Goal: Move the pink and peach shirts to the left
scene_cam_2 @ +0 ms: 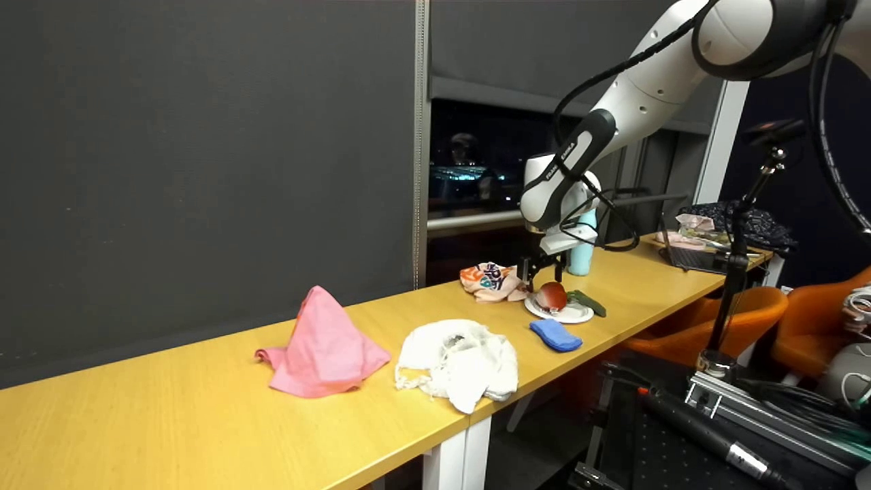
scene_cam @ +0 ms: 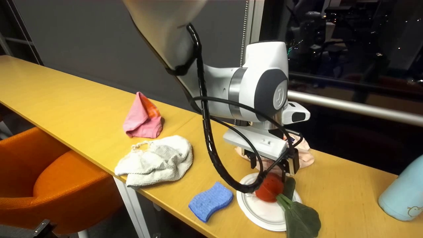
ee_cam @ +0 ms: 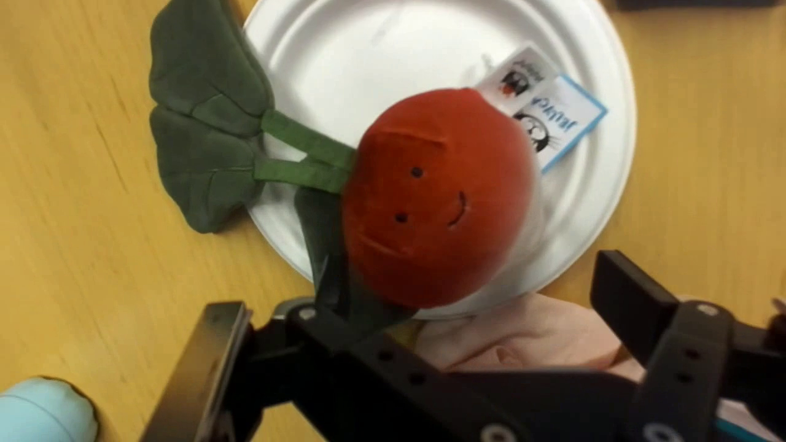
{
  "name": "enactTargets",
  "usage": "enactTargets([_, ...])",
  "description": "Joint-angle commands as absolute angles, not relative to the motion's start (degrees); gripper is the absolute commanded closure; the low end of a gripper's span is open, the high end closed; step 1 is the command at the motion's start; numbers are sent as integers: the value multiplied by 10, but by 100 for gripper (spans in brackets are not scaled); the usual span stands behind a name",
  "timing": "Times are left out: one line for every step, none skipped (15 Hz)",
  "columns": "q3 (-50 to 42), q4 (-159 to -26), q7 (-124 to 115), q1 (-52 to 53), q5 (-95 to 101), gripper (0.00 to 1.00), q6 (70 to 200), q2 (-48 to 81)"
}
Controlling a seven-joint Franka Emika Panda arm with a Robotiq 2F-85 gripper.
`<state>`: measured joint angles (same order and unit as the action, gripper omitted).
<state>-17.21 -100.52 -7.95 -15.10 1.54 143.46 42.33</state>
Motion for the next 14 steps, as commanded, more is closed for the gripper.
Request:
enactTargets([-188,-983,-107,-141,32,0,1496,448])
enactTargets([-188,-979,-111,-143,29,0,1514,450])
enactTargets([-189,-973,-114,-144,27,0,1527,454])
enactTargets([-190,-968,-116,-144,26,0,1540,457])
enactTargets([-193,-961,-120,-144,25,0,1550,464])
enactTargets([-193,-948,-124,-149,21,0,1560,478])
enactTargets([-192,-938,-126,-152,19,0,1565,489])
enactTargets([-193,-929,-130,-154,16,0,1570,499])
enactTargets([-193,-919,-133,-155,14,0,1573,511])
enactTargets([-193,-911,-134,-157,11,0,1578,522])
enactTargets([-193,-900,-138,-159,9,0,1584,536])
enactTargets([-194,-893,-141,-160,7,0,1592,547])
enactTargets([-193,-885,-138,-165,5,0,1597,556])
enactTargets([-196,-879,-139,-168,4,25,1605,562])
